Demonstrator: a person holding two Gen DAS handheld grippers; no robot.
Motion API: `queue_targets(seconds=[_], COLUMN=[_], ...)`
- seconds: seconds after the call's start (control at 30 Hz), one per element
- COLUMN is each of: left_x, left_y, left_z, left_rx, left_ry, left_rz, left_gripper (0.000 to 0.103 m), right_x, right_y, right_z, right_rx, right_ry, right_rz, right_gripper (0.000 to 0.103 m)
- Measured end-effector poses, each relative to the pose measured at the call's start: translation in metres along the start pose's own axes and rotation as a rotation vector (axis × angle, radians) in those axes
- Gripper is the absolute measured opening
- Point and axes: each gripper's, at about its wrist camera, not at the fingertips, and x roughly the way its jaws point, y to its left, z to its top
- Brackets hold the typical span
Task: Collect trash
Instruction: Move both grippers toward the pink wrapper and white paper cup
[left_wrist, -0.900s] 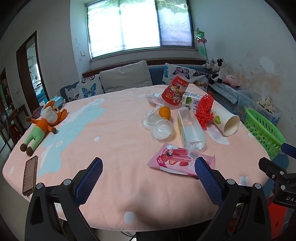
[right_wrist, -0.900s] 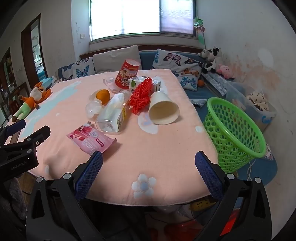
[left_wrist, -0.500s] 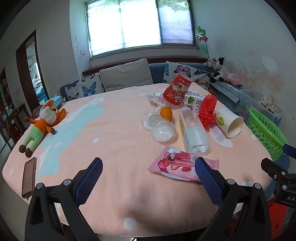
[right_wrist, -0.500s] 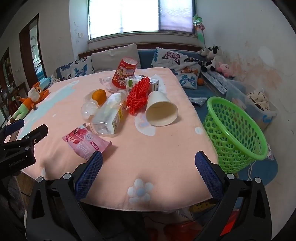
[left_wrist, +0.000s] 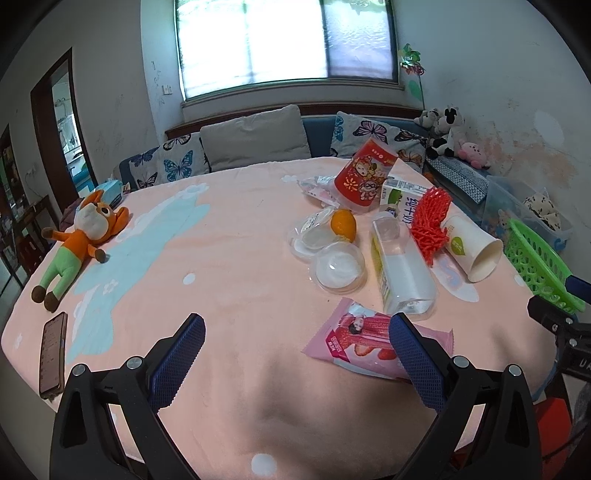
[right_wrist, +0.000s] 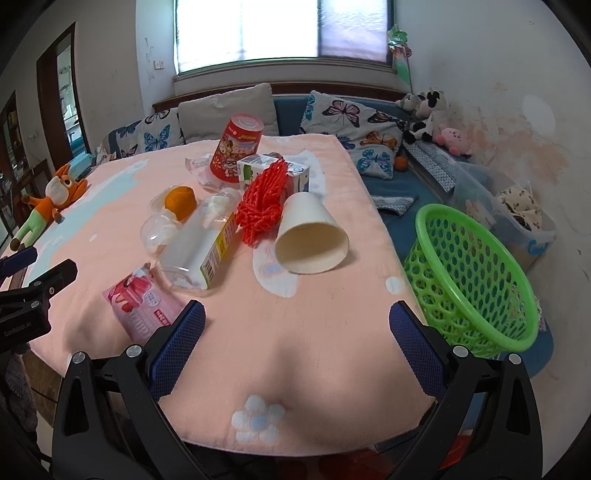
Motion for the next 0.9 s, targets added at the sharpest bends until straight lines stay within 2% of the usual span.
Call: queue_targets(seconds=[0.5,0.9], left_x=[0.025,0.033], left_y=[0.009,0.007], left_z=[-0.001,-0.006], left_rx=[-0.036,-0.044], left_ry=[0.092,0.149], left_rz=[-0.011,-0.058], left_gripper=[0.097,0.096], right_x=[0.052,0.093], right_y=[-0.015,-0.026], right_z=[0.029,0.044], right_rx=[-0.004,0.000], right_ry=[0.050,0.083], right_rz=[0.027,0.032], right_gripper=[0.098,0.095])
